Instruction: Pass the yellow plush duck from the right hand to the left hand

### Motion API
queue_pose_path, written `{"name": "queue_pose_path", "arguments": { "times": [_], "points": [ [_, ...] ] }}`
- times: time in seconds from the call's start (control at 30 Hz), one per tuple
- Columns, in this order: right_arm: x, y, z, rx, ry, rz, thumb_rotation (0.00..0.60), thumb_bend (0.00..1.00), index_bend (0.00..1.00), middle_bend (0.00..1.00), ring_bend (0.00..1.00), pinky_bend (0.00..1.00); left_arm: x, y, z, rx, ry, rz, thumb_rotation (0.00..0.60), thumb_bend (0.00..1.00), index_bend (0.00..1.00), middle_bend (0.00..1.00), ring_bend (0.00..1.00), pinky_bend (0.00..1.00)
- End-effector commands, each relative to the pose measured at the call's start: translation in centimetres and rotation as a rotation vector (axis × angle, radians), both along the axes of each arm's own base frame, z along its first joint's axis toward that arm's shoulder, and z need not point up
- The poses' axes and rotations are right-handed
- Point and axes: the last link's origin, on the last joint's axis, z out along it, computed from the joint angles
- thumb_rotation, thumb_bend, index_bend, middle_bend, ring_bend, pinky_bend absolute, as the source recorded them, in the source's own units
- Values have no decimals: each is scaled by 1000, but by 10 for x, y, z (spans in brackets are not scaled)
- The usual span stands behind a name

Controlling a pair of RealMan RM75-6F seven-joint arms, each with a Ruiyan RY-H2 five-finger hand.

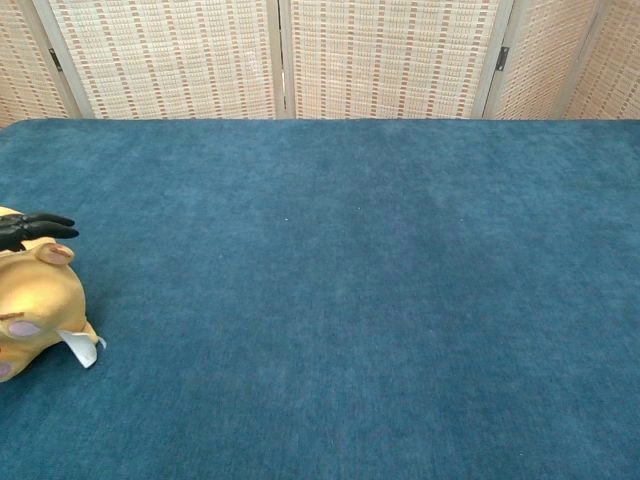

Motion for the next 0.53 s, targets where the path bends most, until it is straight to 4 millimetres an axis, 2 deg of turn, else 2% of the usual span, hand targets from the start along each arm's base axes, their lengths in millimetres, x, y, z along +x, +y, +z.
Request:
{"name": "queue_pose_path", "arguments": {
  "times": [0.03, 0.13, 0.27, 0.37, 0.53],
  "points": [
    [0, 2, 2, -1, -1, 1, 600, 70, 0, 0, 0, 0, 5, -13, 23, 53, -9, 4, 600, 234, 0, 0, 0, 162],
    [-1, 4, 5, -9, 3, 2, 600, 71, 0, 0, 0, 0, 1, -31, 46, 143, -18, 65, 600, 233, 0, 0, 0, 149],
    [-3, 6, 10, -38, 29, -17, 600, 72, 0, 0, 0, 0, -12, -66, 78, 356, -57, 191, 600, 232, 0, 0, 0, 148],
    [-6, 5, 14, -68, 61, -43, 600, 72, 0, 0, 0, 0, -27, -82, 92, 444, -73, 248, 600, 237, 0, 0, 0, 142],
    [-11, 2, 15, -135, 136, -102, 600, 79, 0, 0, 0, 0, -36, -78, 103, 481, -103, 288, 600, 242, 0, 0, 0, 136]
  ]
}}
